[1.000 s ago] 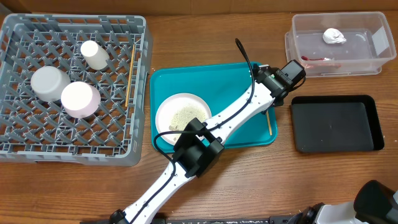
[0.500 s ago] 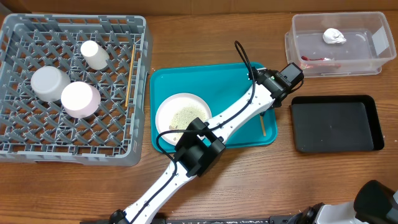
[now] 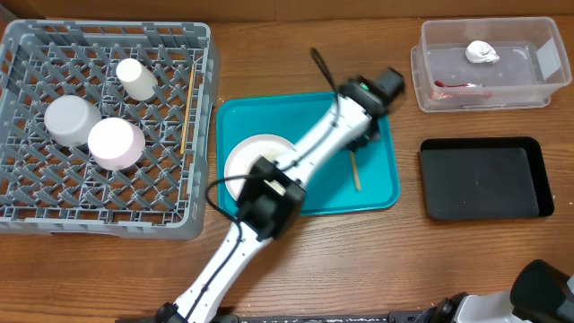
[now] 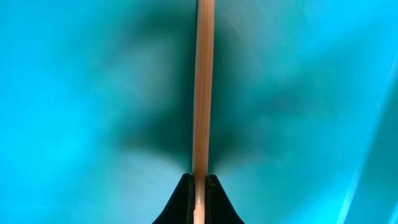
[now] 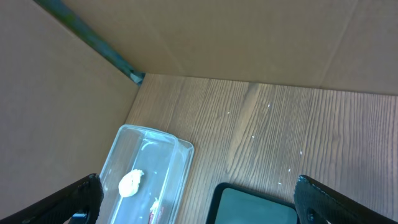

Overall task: Sort waste into correct bins and load items into the dishwasher
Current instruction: 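Carry the second chopstick to the rack and insert it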

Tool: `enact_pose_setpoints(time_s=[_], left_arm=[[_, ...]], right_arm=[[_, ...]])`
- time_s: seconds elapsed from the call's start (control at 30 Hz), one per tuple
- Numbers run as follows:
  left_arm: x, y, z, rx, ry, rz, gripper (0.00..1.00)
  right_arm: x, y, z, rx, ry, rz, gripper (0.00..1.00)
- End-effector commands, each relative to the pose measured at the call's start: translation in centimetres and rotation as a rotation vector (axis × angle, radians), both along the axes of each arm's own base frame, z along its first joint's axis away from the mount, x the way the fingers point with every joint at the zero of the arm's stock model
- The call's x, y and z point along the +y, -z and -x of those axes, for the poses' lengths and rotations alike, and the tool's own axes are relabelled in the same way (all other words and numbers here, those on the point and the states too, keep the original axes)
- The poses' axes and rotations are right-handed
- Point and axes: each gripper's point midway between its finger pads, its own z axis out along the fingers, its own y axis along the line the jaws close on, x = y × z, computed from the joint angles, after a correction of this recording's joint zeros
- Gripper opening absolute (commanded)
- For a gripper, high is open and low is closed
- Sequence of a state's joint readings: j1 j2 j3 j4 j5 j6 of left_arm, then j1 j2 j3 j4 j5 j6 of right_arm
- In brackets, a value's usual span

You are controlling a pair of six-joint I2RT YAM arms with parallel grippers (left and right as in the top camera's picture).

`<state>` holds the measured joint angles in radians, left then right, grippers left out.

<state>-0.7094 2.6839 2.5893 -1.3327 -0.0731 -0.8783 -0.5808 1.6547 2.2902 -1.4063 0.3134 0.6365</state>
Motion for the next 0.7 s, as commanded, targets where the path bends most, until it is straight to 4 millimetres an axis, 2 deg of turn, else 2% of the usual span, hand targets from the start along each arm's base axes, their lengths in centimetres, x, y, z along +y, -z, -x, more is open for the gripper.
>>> enact_pose_setpoints(time_s=[0.0,0.13,0.23,0.3,0.4,0.47,0.57,0.67], left_arm=[[3.8,-9.0,-3.7,-0.131,0.025,0.087,0.04],[9.8,-14.0,-5.9,-0.211,0.158,0.040,0.04],[14.8,-16.2,-6.5,-0.224,0.260,-0.021,0.04],[18.1,-16.8,-6.6,-0.210,0.286,-0.057,0.04],[24.5,-16.6,-6.6,-0.145,0.178,-0.110,0.04],[27.5,-15.9,-6.5,-0.104,0.123,-0.118,0.04],[31.4,-14.9,-6.3,-0.054,0.073,-0.126,0.04],[33.7,-13.9,-6.1,-0.018,0.095,-0.120,0.04]], right_arm=[[0.0,-0.3,0.1,-0.011,0.009,0.006,1.00],[0.0,-0.3,0.1,-0.011,0.009,0.006,1.00],[0.0,-0.3,0.1,-0.011,0.009,0.006,1.00],[0.0,-0.3,0.1,-0.011,0.009,0.006,1.00],[0.0,-0.3,0.1,-0.011,0.009,0.006,1.00],[0.0,-0.3,0.1,-0.011,0.009,0.006,1.00],[0.0,-0.3,0.1,-0.011,0.009,0.006,1.00],[0.0,-0.3,0.1,-0.011,0.009,0.006,1.00]])
